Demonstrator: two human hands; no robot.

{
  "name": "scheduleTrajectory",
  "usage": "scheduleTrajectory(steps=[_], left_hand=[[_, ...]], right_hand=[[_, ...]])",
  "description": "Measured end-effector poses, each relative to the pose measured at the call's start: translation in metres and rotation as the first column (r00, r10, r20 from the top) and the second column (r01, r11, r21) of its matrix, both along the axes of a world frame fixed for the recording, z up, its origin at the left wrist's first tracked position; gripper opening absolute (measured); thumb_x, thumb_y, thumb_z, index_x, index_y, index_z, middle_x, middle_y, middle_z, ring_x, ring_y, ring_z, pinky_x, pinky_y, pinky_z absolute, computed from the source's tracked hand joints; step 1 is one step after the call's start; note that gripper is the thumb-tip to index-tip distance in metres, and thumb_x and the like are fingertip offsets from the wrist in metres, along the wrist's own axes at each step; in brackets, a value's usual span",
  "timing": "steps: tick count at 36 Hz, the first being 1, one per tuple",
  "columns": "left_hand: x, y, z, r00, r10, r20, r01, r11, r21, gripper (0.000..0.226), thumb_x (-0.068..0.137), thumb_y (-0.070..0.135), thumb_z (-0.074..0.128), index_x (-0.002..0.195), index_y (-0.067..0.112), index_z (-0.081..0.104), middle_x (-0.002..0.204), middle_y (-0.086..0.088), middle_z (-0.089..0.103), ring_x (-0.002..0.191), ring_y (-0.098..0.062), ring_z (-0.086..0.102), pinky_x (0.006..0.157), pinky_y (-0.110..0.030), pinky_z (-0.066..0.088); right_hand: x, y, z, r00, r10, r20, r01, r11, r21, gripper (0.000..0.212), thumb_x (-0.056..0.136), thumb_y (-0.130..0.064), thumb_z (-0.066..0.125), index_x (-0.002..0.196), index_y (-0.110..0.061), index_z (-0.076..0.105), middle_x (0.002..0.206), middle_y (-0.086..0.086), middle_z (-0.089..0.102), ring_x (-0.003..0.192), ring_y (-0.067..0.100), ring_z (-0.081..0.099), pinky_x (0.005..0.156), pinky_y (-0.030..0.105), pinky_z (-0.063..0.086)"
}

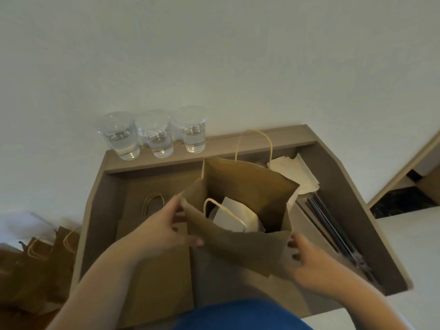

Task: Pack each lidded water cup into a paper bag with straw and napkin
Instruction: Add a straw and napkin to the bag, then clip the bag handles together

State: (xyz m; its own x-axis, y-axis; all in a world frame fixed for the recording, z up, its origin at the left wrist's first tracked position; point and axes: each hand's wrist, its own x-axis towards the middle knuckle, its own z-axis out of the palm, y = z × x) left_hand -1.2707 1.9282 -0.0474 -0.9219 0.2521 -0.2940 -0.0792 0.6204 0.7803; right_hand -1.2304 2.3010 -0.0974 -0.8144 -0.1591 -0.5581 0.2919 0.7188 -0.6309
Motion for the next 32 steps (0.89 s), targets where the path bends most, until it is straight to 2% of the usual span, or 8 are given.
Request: scheduleTrajectory(steps=[6,9,12,16,21,24,26,32], left_hand=[[-0.021,0.019,-0.069,0.996,0.007,0.087,0.013,0.974,-0.224,0.044,0.074,0.032,0.092,0.11,0.04,0.068,0.105,0.018,0.071,0.104,-0.004,0.067,0.094,-0.031,0.059],[-0.019,0.024,-0.082,0.997,0.016,0.071,-0.003,0.985,-0.174,0.042,0.071,0.039,0.093,0.106,0.045,0.071,0.103,0.022,0.073,0.104,0.0,0.067,0.093,-0.026,0.057],[-0.016,0.026,-0.078,0.999,0.049,0.017,-0.044,0.978,-0.206,0.047,0.066,0.047,0.095,0.105,0.047,0.069,0.101,0.023,0.072,0.101,0.004,0.066,0.082,-0.016,0.054],[-0.007,0.029,-0.054,0.995,0.064,0.08,-0.047,0.98,-0.195,0.072,0.062,0.051,0.096,0.127,0.039,0.066,0.118,0.016,0.071,0.114,-0.006,0.066,0.103,-0.037,0.056],[0.004,0.039,-0.009,0.997,0.078,-0.029,-0.083,0.966,-0.245,0.046,0.072,0.053,0.09,0.109,0.032,0.074,0.108,0.005,0.075,0.102,-0.015,0.07,0.097,-0.042,0.059],[0.008,0.034,0.011,0.986,0.042,-0.159,-0.057,0.994,-0.091,0.023,0.077,0.047,0.088,0.097,0.039,0.08,0.102,0.013,0.071,0.097,-0.006,0.068,0.09,-0.022,0.056],[0.01,0.03,0.02,0.957,0.03,-0.287,-0.028,1.0,0.01,0.021,0.076,0.05,0.085,0.095,0.047,0.08,0.112,0.019,0.063,0.106,-0.002,0.062,0.086,-0.008,0.046],[-0.002,0.03,0.011,0.883,0.116,-0.455,-0.05,0.987,0.155,0.036,0.072,0.052,0.084,0.097,0.026,0.083,0.153,0.032,0.046,0.142,0.008,0.043,0.109,-0.02,0.043]], right_hand=[[-0.004,-0.019,-0.036,1.0,0.0,-0.018,-0.002,0.992,-0.129,0.089,0.064,-0.058,0.09,0.141,-0.044,0.048,0.126,-0.02,0.067,0.116,0.001,0.066,0.105,0.03,0.057],[-0.004,-0.024,-0.041,0.994,-0.053,-0.094,0.035,0.982,-0.185,0.071,0.069,-0.052,0.093,0.128,-0.048,0.053,0.115,-0.025,0.071,0.109,-0.006,0.067,0.09,0.014,0.056],[-0.004,-0.022,-0.039,0.986,-0.067,-0.152,0.035,0.978,-0.204,0.054,0.076,-0.047,0.089,0.124,-0.042,0.063,0.113,-0.019,0.074,0.105,-0.004,0.071,0.093,0.025,0.061],[-0.006,-0.013,-0.023,0.977,-0.043,-0.21,0.012,0.989,-0.146,0.017,0.089,-0.038,0.08,0.103,-0.039,0.071,0.098,-0.012,0.077,0.091,-0.001,0.072,0.089,0.031,0.062],[-0.007,-0.006,0.018,0.958,-0.055,-0.281,-0.022,0.964,-0.264,0.016,0.097,-0.029,0.075,0.11,-0.038,0.075,0.106,-0.016,0.079,0.1,0.002,0.074,0.097,0.039,0.061],[-0.013,0.003,0.049,0.907,-0.045,-0.419,-0.088,0.952,-0.292,0.017,0.094,-0.037,0.075,0.108,-0.047,0.074,0.113,-0.017,0.074,0.11,0.004,0.07,0.098,0.036,0.056],[-0.019,0.008,0.065,0.854,-0.037,-0.519,-0.117,0.959,-0.26,0.017,0.089,-0.051,0.073,0.105,-0.048,0.075,0.122,-0.022,0.065,0.119,0.0,0.06,0.101,0.028,0.048],[-0.046,0.018,0.07,0.761,-0.028,-0.649,-0.11,0.979,-0.172,0.033,0.08,-0.058,0.074,0.102,-0.034,0.07,0.153,-0.029,0.045,0.143,-0.004,0.039,0.115,0.022,0.034]])
